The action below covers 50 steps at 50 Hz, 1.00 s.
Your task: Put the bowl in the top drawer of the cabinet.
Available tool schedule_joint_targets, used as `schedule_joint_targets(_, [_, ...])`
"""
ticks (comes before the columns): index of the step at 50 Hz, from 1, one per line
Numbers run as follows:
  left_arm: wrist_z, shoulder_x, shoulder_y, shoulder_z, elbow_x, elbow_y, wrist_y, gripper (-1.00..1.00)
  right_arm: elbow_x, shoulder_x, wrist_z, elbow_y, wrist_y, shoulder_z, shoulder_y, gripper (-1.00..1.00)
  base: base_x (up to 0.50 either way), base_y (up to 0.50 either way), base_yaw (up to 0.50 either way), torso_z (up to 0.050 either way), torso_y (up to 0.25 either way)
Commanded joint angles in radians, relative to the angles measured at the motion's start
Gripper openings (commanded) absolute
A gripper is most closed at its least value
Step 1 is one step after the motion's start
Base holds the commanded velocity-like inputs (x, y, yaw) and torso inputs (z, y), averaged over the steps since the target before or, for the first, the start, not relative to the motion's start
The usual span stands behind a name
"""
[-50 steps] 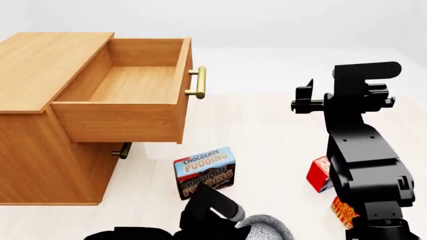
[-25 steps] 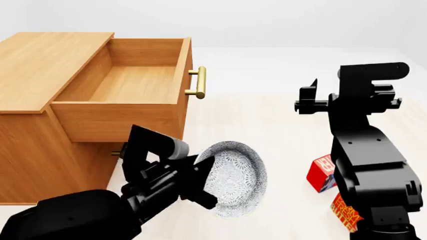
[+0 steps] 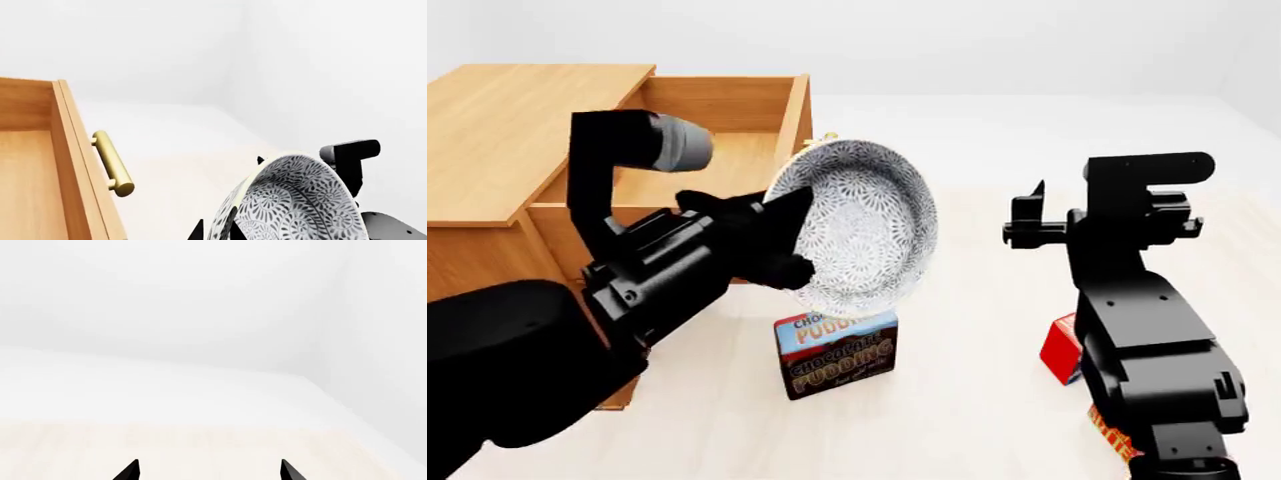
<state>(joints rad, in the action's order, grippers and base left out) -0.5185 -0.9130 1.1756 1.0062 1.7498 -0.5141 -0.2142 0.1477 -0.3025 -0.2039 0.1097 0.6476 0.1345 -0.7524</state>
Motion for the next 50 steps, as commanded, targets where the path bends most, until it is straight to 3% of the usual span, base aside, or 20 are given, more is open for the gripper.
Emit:
schedule_joint_targets(1, [-0.04,0.014,0.125,-0.058,0.083,0.033,-0.031,-1.0,0.015,0.006,0.017,0.057,-0.059,-0.003,0.032,1.0,0.0,0.0,0.0,0.0,0.0])
schedule_joint_targets(15, [-0.073,0.067,0.256,-0.063,0.114,0.245,-0.094,-1.0,0.046,0.017,0.028,0.092,-0.111,-0.025,0.078,1.0,0.0,0.0,0.0,0.0,0.0])
schedule_joint_targets(33, [-0.152,0.189,0.399,-0.034,0.142,0.59,-0.163,-1.0,0.033,-0.002,-0.001,-0.144,-0.103,0.006,0.228,1.0,0.0,0.0,0.0,0.0,0.0])
schedule_joint_targets(50, [-0.201,0.337,0.382,0.002,0.158,0.97,-0.125,-1.0,0.056,-0.026,0.001,-0.197,-0.094,-0.015,0.274,1.0,0.0,0.0,0.0,0.0,0.001])
